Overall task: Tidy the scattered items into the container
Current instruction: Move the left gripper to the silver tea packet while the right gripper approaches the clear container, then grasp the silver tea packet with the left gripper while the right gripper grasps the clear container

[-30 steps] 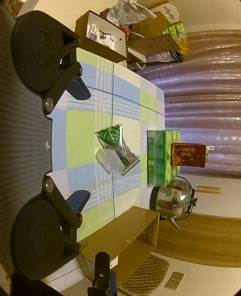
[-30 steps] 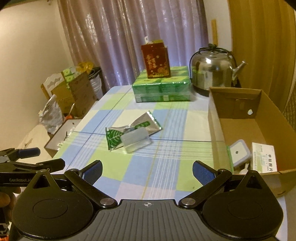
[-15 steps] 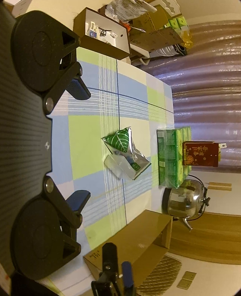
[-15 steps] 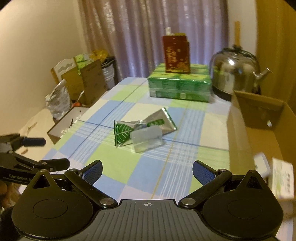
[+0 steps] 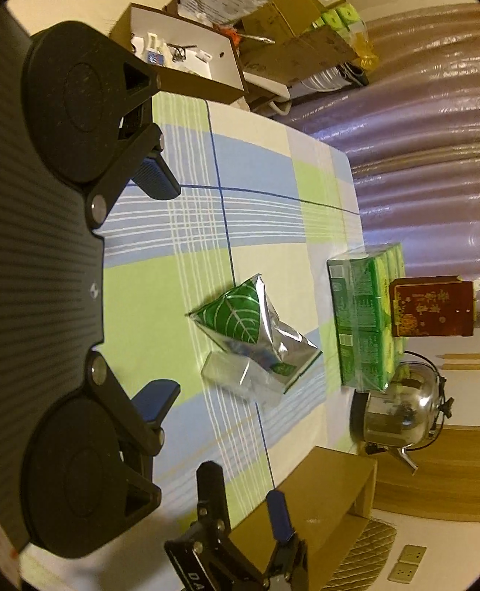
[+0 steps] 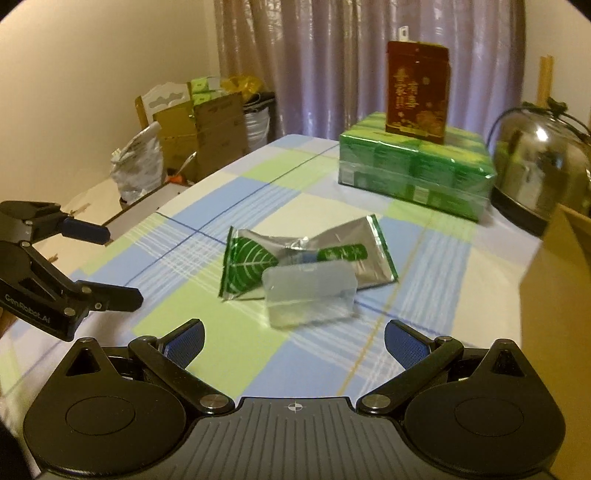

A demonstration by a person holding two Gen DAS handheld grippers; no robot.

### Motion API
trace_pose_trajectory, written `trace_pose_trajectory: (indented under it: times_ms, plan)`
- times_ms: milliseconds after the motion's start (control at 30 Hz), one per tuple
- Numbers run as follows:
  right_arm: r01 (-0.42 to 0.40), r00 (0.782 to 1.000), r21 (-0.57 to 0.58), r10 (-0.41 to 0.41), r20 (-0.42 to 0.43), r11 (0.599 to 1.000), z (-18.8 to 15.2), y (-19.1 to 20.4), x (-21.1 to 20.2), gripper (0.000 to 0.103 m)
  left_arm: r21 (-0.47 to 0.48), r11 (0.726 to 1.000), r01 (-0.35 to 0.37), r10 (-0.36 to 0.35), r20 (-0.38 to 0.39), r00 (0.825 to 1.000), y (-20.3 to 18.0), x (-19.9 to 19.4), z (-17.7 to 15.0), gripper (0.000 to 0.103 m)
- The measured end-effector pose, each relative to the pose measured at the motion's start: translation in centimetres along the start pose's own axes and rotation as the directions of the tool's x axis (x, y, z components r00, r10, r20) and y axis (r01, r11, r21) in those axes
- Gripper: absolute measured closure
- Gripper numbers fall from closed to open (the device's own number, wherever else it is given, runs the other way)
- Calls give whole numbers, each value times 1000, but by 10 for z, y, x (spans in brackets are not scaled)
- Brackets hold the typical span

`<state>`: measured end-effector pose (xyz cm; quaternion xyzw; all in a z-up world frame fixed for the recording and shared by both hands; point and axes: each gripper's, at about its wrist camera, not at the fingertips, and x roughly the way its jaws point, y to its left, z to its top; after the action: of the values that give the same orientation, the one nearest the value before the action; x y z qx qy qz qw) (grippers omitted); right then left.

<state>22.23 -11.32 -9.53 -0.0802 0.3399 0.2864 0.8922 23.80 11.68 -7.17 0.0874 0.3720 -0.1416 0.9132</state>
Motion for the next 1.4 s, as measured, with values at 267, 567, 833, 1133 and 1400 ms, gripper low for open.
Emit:
trace_pose_trajectory:
  times_ms: [267, 567, 833, 1133, 1400]
  plan:
    - [-15, 1000, -56, 16, 13, 998, 5, -10, 54, 2, 7, 1000, 14, -14, -3, 1000, 13, 46, 4, 1]
    - [-7, 1000, -80, 7, -1, 997, 6, -19, 92, 2, -11, 999, 36, -36, 4, 999, 15, 68, 2, 1]
    - [-51, 999, -102, 50, -14, 993, 9, -21, 102, 3, 24, 998, 50, -51, 14, 999, 18, 74, 10, 1]
    - [-15, 1000, -66, 13, -28, 998, 10, -26, 83, 20, 103, 991, 89, -92, 20, 996, 11, 80, 29, 1]
    - [76, 996, 54, -73, -52, 996, 8, -47, 47, 20, 237, 953, 188, -187, -29, 982, -4, 111, 74, 1]
